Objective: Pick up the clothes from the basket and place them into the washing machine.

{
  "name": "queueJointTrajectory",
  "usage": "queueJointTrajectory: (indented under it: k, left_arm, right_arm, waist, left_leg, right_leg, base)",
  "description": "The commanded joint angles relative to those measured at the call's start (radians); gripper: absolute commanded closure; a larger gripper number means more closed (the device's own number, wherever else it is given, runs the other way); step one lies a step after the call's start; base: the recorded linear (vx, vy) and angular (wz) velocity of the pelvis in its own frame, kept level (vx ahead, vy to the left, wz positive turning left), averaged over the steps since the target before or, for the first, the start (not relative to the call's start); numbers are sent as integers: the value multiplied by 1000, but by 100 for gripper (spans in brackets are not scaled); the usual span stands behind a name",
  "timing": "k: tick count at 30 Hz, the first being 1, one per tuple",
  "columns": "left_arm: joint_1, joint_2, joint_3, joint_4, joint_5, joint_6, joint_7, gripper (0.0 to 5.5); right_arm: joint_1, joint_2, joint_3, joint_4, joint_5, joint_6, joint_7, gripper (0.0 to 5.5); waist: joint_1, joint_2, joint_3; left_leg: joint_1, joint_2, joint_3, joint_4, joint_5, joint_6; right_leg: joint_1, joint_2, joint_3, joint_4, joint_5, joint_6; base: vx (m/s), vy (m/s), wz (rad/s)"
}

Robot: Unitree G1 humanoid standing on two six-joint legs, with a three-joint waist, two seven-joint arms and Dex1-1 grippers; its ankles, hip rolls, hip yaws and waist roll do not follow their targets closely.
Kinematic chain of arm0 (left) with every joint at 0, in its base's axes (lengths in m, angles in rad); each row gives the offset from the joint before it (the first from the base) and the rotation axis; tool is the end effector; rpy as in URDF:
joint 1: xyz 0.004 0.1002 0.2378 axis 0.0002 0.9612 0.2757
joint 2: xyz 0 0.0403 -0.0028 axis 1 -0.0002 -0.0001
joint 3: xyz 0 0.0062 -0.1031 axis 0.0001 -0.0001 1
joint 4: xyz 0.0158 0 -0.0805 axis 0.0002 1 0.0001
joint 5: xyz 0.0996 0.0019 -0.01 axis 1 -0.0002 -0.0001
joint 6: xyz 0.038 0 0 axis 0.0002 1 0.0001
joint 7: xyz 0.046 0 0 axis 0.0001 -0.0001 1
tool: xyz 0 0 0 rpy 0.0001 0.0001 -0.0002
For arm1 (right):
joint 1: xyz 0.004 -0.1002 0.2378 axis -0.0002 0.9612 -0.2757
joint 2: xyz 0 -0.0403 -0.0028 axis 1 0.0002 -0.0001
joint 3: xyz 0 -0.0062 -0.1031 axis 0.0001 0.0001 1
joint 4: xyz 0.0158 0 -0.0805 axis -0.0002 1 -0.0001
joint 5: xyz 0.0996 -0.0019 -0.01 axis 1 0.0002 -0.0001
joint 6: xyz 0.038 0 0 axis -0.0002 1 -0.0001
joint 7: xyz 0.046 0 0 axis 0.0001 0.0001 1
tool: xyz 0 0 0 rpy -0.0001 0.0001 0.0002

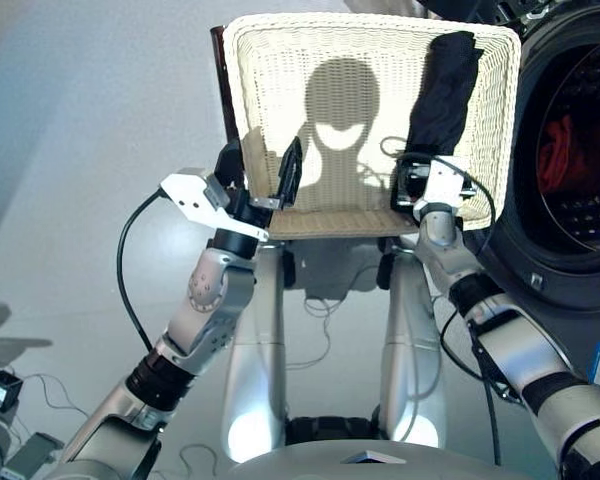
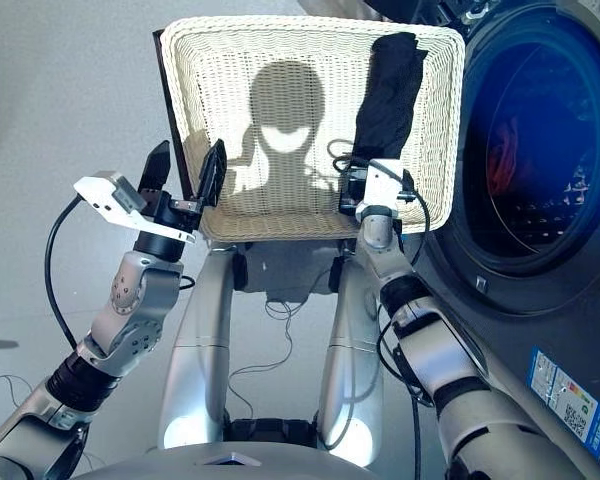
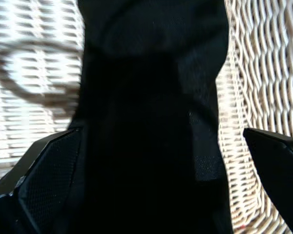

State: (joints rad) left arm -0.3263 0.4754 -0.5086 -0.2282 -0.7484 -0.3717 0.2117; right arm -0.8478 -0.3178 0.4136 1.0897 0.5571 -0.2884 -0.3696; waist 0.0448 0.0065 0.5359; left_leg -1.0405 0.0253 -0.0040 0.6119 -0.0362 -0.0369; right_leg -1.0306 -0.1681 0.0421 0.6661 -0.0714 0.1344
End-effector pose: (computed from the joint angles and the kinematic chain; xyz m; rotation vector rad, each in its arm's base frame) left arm 0.2215 0.1202 0.1374 -0.4072 -0.4907 -0.4272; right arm 0.3364 -0.1698 0.0857 -0.0767 0.0042 -0.2725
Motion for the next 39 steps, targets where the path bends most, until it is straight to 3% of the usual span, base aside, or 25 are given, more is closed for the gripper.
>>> queueJointTrajectory:
  k: [1, 14, 15, 16, 17, 18, 30, 33, 37, 38, 39]
  left_arm:
    - [-27, -22, -29, -89, 13, -60, -20, 0]
    - [-30, 2, -41, -110, 27, -45, -20, 0]
    - [-29, 1, -41, -108, 23, -42, -22, 0]
    - [-27, 1, -41, -106, 18, -38, -23, 0]
    - [-25, 1, -39, -105, 14, -34, -26, 0]
    - [-22, 3, -38, -104, 9, -32, -29, 0]
    - [-5, 7, -18, -85, -8, -23, -41, 0]
    - [6, 6, -3, -84, -1, -21, -27, 0]
    - [37, 14, 24, -91, 10, -18, -13, 0]
    - [55, 15, 25, -90, 14, -19, -9, 0]
    - [58, 15, 32, -91, 17, -21, -4, 0]
  right_arm:
    - [-18, -22, -43, 24, 32, -5, 10, 0]
    - [-90, -68, -69, 121, 115, 36, 55, 0]
    - [-90, -62, -89, 122, 184, 25, 66, 250]
    - [-89, -58, -104, 118, 240, 23, 81, 319]
    - [-88, -54, -108, 114, 267, 23, 98, 468]
    - [-85, -51, -111, 106, 292, 20, 110, 550]
    - [-52, -54, -102, -5, 434, -10, 182, 550]
    - [9, -35, -124, -130, 535, -53, 197, 550]
    - [131, -48, -138, -327, 529, -106, 182, 550]
    - [176, -50, -143, -378, 531, -122, 178, 550]
    - [210, -52, -155, -436, 531, -142, 174, 550]
  waist:
    - [31, 78, -16]
    - [49, 105, -16]
    - [49, 105, -16]
    - [49, 104, -16]
    - [50, 104, -16]
    - [50, 103, -16]
    - [40, 84, -16]
    - [26, 71, -16]
    - [-1, 46, -16]
    - [-6, 41, -16]
    - [-12, 36, -16]
  left_leg:
    - [35, -1, 30, -6, -43, -17]
    - [-22, -1, 16, 58, -57, -17]
    - [-21, 0, 17, 57, -58, -18]
    - [-22, 0, 17, 59, -58, -18]
    - [-20, 0, 16, 57, -57, -18]
    - [-19, 0, 16, 55, -57, -18]
    - [-9, 1, 19, 39, -51, -19]
    - [-5, 3, 20, 31, -48, -19]
    - [-5, 3, 21, 25, -46, -19]
    - [23, 3, 19, 39, -83, -22]
    - [23, 2, 19, 38, -83, -22]
  right_leg:
    - [-15, 24, -32, 4, 2, -49]
    - [-77, 14, -48, 88, -22, -51]
    - [-75, 15, -49, 88, -23, -51]
    - [-76, 15, -50, 89, -23, -51]
    - [-75, 15, -51, 90, -24, -51]
    - [-73, 15, -52, 88, -25, -52]
    - [-63, 17, -50, 67, -17, -51]
    - [-61, 18, -46, 60, -17, -50]
    - [-61, 22, -43, 52, -15, -50]
    - [-36, 23, -40, 70, -50, -45]
    - [-37, 23, -40, 69, -51, -45]
  base:
    - [0, 0, 0]
    - [0, 0, 0]
    - [0, 0, 0]
    - [0, 0, 0]
    - [0, 0, 0]
    - [0, 0, 0]
    - [0, 0, 0]
    - [0, 0, 0]
    - [25, 4, 1]
    - [97, 7, 2]
    - [99, 11, -7]
